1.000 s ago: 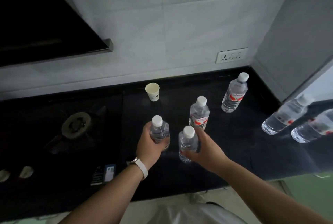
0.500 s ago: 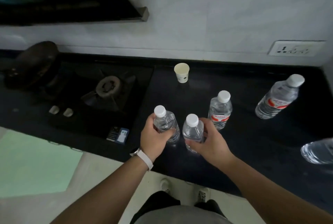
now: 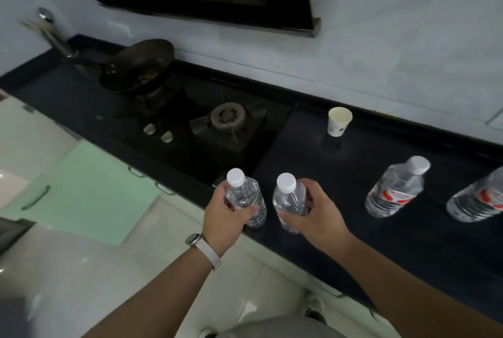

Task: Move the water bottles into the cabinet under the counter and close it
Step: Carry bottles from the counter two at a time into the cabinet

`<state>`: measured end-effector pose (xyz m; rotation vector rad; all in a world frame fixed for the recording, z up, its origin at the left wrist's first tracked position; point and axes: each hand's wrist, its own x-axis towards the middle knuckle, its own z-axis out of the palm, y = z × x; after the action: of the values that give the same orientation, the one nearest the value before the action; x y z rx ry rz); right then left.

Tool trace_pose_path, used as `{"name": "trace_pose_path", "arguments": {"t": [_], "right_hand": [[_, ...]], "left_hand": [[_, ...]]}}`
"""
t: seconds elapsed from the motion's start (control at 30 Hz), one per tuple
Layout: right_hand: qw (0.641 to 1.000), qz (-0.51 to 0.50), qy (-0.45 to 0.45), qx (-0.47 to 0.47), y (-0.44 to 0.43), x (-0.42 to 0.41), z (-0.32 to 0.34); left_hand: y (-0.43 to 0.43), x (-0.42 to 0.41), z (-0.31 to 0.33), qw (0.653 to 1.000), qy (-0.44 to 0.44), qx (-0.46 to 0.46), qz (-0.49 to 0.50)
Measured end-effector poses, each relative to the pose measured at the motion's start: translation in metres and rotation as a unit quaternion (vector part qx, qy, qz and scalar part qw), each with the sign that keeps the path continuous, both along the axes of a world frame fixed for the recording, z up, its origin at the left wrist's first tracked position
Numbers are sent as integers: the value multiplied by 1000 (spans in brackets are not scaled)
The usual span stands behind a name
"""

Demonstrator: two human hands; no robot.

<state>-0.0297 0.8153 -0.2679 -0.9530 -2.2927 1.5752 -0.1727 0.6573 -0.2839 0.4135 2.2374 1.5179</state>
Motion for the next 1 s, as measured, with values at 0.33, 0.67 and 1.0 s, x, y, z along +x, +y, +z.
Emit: {"name": "trace_pose_path", "arguments": {"t": [0.33, 0.67, 1.0], "right_hand": [[997, 82, 10, 5, -161, -121, 24], [980, 197, 40, -12, -322, -221, 34], [944, 328, 19, -36, -406, -306, 17]], "left_hand": [[-200, -82, 8, 993, 26, 33, 113], [-382, -128, 8, 962, 31, 54, 264], [-476, -150, -3, 914, 23, 18, 406]]}}
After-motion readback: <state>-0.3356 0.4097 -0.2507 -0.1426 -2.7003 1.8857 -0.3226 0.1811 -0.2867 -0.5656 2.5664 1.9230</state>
